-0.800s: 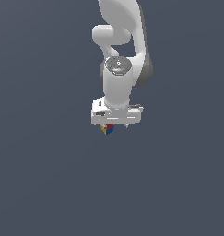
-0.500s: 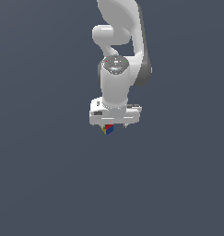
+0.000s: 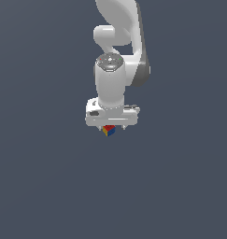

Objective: Pick up the object and move it to a goal position.

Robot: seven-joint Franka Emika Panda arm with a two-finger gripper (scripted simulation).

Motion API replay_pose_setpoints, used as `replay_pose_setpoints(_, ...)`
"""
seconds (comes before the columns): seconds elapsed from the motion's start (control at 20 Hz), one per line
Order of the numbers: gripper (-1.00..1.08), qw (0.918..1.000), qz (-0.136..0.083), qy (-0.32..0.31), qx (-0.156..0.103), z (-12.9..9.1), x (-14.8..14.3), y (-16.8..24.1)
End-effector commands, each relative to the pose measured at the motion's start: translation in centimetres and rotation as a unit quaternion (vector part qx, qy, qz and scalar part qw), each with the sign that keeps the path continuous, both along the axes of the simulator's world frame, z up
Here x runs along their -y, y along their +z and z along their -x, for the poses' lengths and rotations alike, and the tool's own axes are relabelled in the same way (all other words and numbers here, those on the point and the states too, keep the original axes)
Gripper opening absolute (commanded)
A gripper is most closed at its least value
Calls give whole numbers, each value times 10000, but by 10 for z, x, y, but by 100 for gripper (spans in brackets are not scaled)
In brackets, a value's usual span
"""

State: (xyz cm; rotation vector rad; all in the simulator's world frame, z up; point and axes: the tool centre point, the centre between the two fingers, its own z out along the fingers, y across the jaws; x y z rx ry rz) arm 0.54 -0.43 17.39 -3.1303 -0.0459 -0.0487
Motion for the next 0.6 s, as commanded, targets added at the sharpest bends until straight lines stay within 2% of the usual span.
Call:
replay_pose_setpoints(0.0,100,10000,4,53,-6,2,0,-2)
replay_pose_setpoints(0.55,100,9968,55,797,-39,23,8,-28)
